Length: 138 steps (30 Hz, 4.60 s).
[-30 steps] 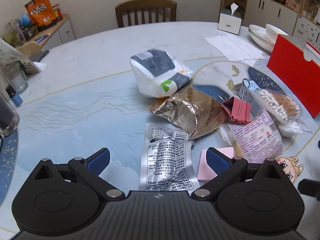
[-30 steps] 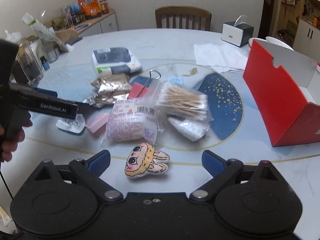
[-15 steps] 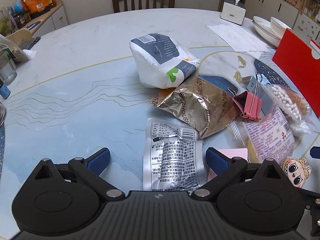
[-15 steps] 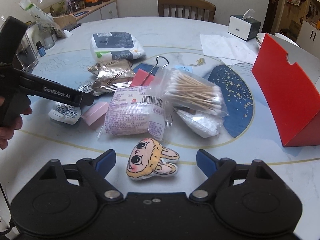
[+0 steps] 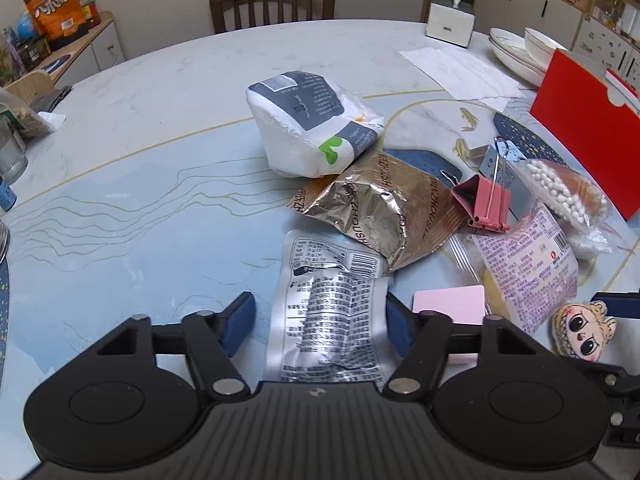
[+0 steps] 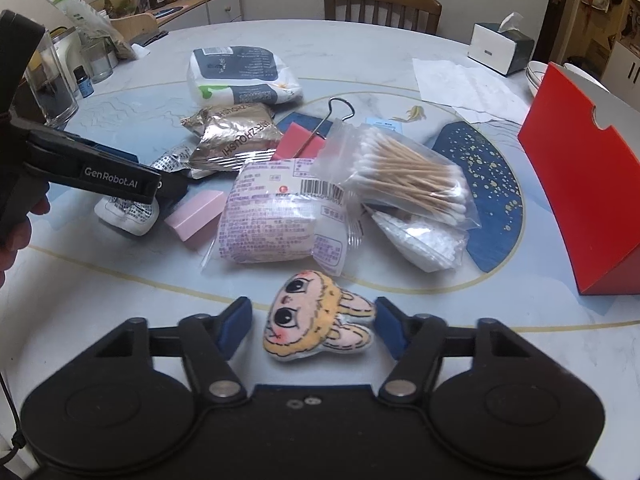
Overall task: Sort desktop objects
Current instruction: 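Reach both tools toward the pile, closing right on the bunny keychain and left on the silver sachet, then carry the silver sachet with the left tool while the right tool carries the bunny keychain into the box, then open the right tool to drop the bunny while the left tool releases the sachet in the box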
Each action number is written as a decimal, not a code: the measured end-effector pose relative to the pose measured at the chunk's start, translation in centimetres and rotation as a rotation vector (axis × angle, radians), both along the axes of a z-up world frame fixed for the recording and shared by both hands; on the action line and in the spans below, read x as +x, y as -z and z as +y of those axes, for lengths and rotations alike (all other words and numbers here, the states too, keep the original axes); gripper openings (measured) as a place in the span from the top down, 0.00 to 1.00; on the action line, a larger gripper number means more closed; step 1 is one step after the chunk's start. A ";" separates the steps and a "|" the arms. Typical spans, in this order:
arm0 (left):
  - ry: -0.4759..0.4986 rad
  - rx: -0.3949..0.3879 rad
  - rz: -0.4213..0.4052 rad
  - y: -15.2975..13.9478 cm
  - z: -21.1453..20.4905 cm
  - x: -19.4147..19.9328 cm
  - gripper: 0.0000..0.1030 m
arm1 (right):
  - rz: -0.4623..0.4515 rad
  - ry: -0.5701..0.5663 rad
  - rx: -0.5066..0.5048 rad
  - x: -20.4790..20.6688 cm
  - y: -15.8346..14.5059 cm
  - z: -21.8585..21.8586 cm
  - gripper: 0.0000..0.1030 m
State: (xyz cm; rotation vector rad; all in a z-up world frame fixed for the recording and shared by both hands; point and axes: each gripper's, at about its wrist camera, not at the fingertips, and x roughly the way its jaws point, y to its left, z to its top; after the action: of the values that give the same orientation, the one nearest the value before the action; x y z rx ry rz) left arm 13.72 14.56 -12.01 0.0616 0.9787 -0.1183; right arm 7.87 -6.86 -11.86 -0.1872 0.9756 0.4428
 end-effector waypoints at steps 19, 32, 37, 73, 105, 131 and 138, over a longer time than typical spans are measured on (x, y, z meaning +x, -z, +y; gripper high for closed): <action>0.000 -0.035 -0.024 -1.7 0.2 -3.2 0.47 | -0.003 0.048 0.038 -0.9 -2.3 -1.9 0.48; -0.018 -0.050 -0.060 -5.4 -2.7 -6.5 0.47 | -0.051 0.019 0.112 -1.2 -5.6 -5.3 0.48; -0.021 -0.072 -0.068 -7.1 -5.4 -6.7 0.47 | -0.072 -0.025 0.124 -0.7 -7.2 -7.4 0.48; 0.192 -0.059 -0.178 -14.1 -30.2 3.7 0.47 | -0.180 0.044 0.168 12.6 -11.3 -29.0 0.48; 0.461 0.109 0.034 -5.2 -42.6 16.7 0.47 | 0.057 0.007 0.034 21.3 -3.1 -33.9 0.48; 0.477 0.196 0.230 -0.8 -44.3 17.2 0.46 | 0.174 -0.065 -0.071 23.5 -0.6 -33.0 0.46; 0.460 0.198 0.228 -1.0 -43.9 16.9 0.45 | 0.157 -0.062 -0.059 23.3 -1.2 -33.3 0.32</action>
State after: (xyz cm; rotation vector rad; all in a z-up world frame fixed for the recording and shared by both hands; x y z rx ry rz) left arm 30.60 -29.34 -11.04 0.4643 1.1887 -0.4586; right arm 31.15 -40.20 -10.65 -0.2392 1.1397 0.4911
